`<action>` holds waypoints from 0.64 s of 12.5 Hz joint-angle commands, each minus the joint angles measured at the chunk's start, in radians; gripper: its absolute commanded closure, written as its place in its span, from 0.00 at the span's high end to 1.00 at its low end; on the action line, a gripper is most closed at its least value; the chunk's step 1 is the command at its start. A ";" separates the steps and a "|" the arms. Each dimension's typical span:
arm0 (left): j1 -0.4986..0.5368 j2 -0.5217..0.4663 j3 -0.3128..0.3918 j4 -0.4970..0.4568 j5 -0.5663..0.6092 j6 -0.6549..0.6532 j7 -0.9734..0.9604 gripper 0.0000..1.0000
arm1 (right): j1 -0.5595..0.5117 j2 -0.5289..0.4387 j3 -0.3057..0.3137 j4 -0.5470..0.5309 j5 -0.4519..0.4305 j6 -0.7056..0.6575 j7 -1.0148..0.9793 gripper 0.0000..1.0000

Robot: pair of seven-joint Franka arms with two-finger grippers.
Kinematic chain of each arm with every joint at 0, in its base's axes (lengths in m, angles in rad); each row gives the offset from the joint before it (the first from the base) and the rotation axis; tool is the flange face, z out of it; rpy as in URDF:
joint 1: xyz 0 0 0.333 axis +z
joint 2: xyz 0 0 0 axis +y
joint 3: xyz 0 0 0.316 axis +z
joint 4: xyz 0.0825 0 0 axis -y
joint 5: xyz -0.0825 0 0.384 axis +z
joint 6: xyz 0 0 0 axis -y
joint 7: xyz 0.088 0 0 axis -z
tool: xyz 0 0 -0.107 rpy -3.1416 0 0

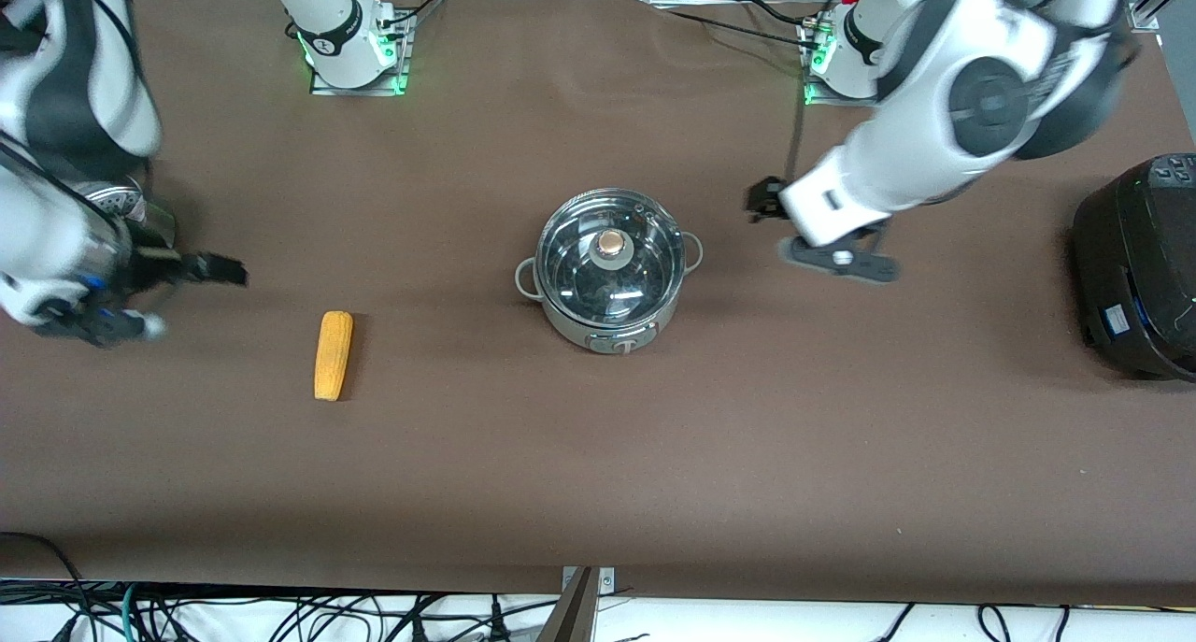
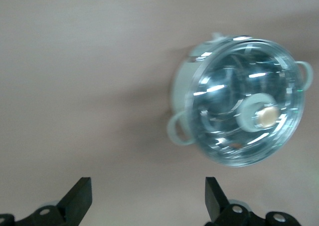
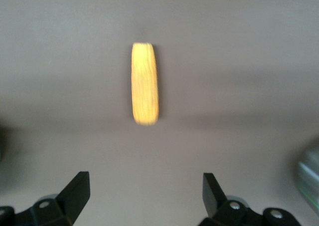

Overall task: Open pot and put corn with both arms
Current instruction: 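Reach the left gripper to the lid knob while the right gripper reaches the corn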

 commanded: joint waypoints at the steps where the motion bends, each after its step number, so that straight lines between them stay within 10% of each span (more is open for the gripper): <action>1: -0.155 0.182 0.014 0.190 0.000 0.062 -0.271 1.00 | 0.066 0.081 0.000 -0.101 0.015 0.198 0.031 1.00; 8: -0.335 0.351 0.011 0.239 0.266 0.185 -0.432 1.00 | 0.075 0.243 -0.003 -0.132 -0.020 0.348 -0.035 1.00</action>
